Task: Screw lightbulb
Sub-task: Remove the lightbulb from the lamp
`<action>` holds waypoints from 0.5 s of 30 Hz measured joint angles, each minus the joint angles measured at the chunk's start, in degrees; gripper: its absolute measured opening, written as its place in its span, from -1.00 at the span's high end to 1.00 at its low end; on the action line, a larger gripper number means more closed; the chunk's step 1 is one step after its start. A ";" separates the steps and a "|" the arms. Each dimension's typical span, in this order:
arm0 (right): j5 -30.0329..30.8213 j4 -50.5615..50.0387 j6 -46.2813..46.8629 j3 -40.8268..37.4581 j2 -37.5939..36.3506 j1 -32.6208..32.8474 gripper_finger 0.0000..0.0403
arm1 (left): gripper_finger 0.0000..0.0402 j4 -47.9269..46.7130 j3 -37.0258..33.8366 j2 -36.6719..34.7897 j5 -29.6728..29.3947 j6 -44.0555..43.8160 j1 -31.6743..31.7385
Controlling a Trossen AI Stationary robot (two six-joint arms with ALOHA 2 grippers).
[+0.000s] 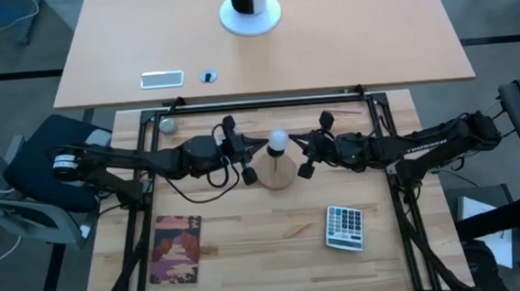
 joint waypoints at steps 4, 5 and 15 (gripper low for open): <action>0.36 -0.08 0.48 0.12 -1.72 1.01 1.00 | 1.00 -0.24 0.00 -1.64 -0.42 0.20 -0.45; 0.34 -0.01 0.78 0.20 -2.32 1.43 1.00 | 1.00 -0.27 0.00 -1.74 -0.84 0.38 -0.45; -4.43 0.49 3.71 0.26 -3.67 3.63 1.00 | 1.00 -0.91 0.00 -1.74 -10.67 1.47 -0.34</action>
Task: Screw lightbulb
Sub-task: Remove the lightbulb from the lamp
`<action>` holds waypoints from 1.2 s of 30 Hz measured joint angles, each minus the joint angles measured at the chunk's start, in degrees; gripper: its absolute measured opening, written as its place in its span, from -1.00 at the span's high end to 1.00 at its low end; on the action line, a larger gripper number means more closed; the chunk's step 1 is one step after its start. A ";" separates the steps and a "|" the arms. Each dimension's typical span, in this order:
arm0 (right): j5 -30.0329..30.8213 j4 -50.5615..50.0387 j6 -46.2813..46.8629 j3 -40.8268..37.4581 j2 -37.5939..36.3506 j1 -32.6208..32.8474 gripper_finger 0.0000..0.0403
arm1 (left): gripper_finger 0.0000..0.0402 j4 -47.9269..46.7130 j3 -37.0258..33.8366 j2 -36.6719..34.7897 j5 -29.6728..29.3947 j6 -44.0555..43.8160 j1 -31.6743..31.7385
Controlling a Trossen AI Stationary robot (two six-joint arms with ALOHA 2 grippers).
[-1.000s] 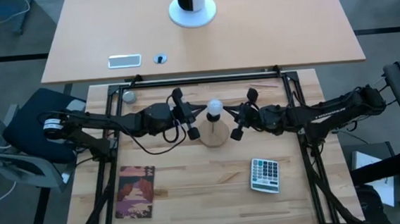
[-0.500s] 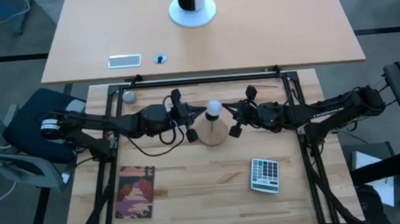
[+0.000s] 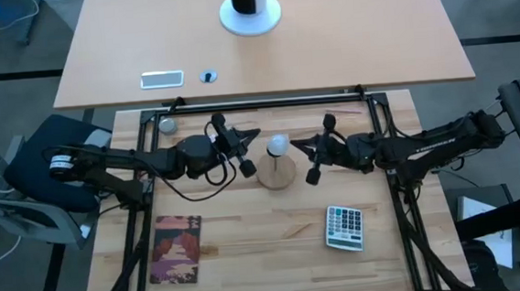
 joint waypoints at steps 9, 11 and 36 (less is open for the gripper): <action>0.14 1.20 0.27 -0.11 3.94 -0.15 1.00 | 1.00 -2.66 0.00 0.04 7.43 -6.05 -0.08; 0.38 1.41 0.08 -0.11 3.99 -0.15 1.00 | 1.00 -3.20 0.00 0.04 8.18 -7.47 -0.20; -1.41 -7.07 5.13 -0.94 4.97 -2.88 0.90 | 1.00 -11.41 0.02 2.90 4.63 -13.05 -0.42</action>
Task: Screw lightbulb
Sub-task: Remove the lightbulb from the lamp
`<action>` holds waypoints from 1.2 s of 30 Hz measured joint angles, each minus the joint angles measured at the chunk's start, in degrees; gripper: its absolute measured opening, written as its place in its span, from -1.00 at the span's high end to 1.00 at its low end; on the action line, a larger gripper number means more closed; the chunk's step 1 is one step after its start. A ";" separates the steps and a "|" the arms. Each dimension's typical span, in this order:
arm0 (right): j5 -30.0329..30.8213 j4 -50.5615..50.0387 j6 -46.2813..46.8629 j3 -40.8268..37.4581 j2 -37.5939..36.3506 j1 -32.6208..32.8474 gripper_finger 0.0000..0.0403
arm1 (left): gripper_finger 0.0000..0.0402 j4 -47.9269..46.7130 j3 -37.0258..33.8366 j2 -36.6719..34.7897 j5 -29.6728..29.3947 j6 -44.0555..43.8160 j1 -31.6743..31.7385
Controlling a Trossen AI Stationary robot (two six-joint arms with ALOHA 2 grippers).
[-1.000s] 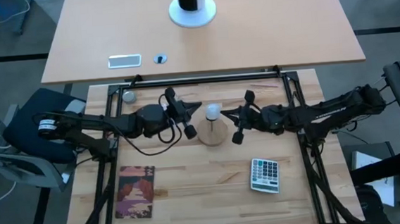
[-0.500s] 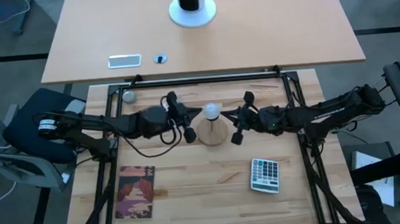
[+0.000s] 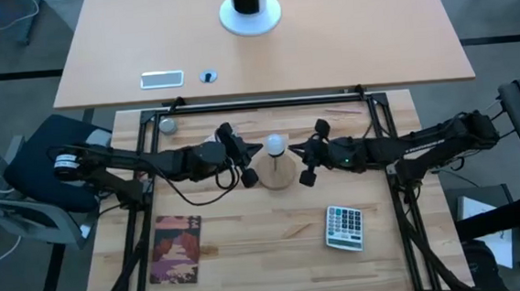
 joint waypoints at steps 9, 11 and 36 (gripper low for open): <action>-0.09 6.46 -2.28 0.44 1.26 -0.55 0.28 | 1.00 1.68 -0.02 1.21 0.47 1.74 0.00; -2.34 8.16 -2.71 0.44 1.92 -1.09 0.16 | 1.00 2.50 -0.02 1.21 0.47 2.29 0.00; -8.43 12.73 -5.54 0.46 3.91 -3.70 -0.14 | 1.00 5.31 -0.02 1.21 2.83 7.44 0.22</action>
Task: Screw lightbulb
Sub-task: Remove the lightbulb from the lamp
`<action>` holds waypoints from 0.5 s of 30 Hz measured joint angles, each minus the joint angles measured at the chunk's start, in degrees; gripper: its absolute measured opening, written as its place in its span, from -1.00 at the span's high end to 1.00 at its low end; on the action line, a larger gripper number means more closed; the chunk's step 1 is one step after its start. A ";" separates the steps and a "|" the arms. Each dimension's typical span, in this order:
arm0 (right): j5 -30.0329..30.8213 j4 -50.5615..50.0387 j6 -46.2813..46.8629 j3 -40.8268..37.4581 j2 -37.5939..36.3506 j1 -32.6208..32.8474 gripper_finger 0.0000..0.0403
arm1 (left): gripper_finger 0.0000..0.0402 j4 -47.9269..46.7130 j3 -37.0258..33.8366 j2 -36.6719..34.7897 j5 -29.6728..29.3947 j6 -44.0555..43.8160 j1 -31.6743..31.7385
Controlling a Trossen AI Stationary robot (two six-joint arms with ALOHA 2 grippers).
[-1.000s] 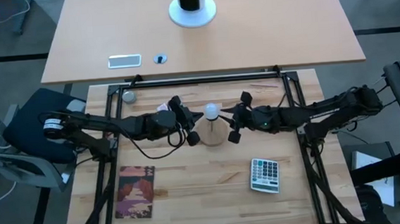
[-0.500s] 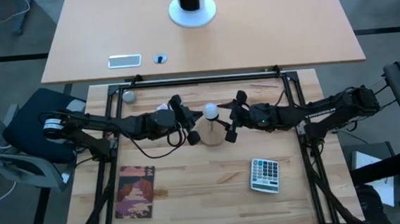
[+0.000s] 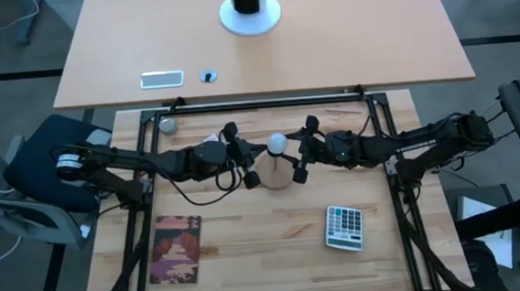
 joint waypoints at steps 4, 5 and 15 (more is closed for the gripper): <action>-0.60 1.37 -0.70 0.00 0.00 0.00 -0.08 | 1.00 1.63 0.00 0.00 2.49 1.22 0.02; -0.58 1.71 -0.73 0.00 0.00 0.00 -0.06 | 1.00 2.12 0.00 0.00 2.63 1.35 0.02; -0.60 1.68 -1.98 0.98 -0.02 0.07 0.08 | 1.00 3.23 0.00 0.00 2.64 2.62 0.02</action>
